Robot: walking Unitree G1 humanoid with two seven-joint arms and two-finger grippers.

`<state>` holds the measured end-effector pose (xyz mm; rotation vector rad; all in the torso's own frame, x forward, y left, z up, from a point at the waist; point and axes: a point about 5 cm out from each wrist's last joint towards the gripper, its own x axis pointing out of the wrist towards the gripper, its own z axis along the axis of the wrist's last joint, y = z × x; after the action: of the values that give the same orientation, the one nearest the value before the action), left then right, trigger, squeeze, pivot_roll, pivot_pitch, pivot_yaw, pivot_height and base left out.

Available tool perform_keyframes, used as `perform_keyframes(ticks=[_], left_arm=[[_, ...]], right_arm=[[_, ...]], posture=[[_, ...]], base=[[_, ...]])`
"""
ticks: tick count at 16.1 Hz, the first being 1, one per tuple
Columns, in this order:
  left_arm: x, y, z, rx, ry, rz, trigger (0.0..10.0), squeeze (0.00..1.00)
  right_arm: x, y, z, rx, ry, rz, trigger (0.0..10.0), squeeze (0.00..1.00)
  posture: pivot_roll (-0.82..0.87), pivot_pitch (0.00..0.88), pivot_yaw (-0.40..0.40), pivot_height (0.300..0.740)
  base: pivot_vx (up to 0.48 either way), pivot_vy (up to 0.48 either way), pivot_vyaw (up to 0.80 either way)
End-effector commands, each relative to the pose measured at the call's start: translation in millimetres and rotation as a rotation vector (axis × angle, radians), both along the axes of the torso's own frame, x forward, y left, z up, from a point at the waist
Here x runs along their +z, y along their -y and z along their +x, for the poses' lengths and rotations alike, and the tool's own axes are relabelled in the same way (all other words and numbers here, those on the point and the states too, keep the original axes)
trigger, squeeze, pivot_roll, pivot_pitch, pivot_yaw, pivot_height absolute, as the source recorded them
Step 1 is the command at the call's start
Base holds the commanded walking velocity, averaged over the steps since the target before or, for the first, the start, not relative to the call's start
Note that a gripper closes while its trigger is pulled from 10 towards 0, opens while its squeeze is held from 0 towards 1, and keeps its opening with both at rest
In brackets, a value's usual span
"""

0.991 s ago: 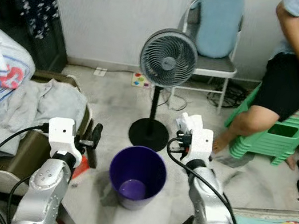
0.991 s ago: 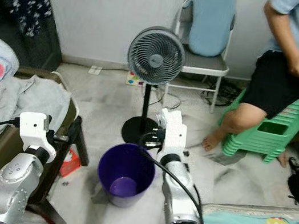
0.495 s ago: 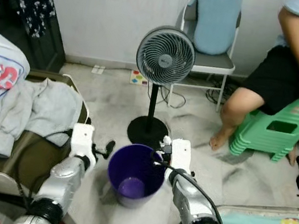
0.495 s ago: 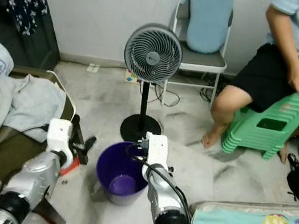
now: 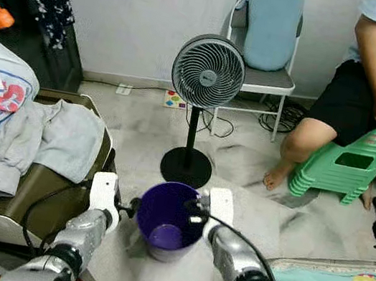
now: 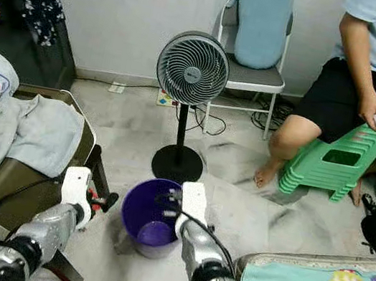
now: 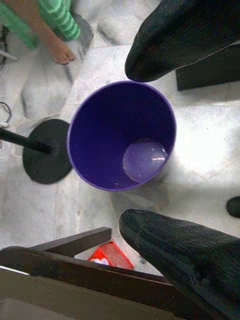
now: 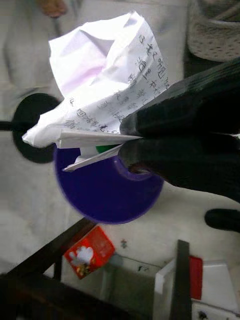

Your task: Clean up the room

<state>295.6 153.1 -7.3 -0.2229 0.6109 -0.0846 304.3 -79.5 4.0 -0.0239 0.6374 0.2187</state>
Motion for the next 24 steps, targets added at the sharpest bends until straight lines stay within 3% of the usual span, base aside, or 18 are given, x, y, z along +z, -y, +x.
perform_keyframes(ticks=[1, 7, 24], left_arm=[[2.2, -1.5, 2.9, 0.003, 0.004, 0.002, 10.0, 0.00], [5.6, 4.3, 7.0, -0.021, 0.011, -0.009, 10.0, 0.00], [8.9, 7.9, 10.4, -0.035, 0.024, -0.020, 10.0, 0.00]], right_arm=[[1.8, -5.7, 0.8, 0.024, 0.007, 0.005, 10.0, 0.00], [5.3, -4.5, 4.7, 0.019, 0.020, 0.002, 10.0, 0.00], [7.6, -6.4, 6.6, 0.035, 0.025, -0.003, 10.0, 0.00]], posture=[[-0.06, 0.010, 0.027, 0.740], [-0.06, 0.004, 0.033, 0.740], [-0.07, 0.000, 0.033, 0.740]], base=[[0.000, 0.000, 0.00], [0.000, 0.000, 0.34], [0.000, 0.000, 0.00]])
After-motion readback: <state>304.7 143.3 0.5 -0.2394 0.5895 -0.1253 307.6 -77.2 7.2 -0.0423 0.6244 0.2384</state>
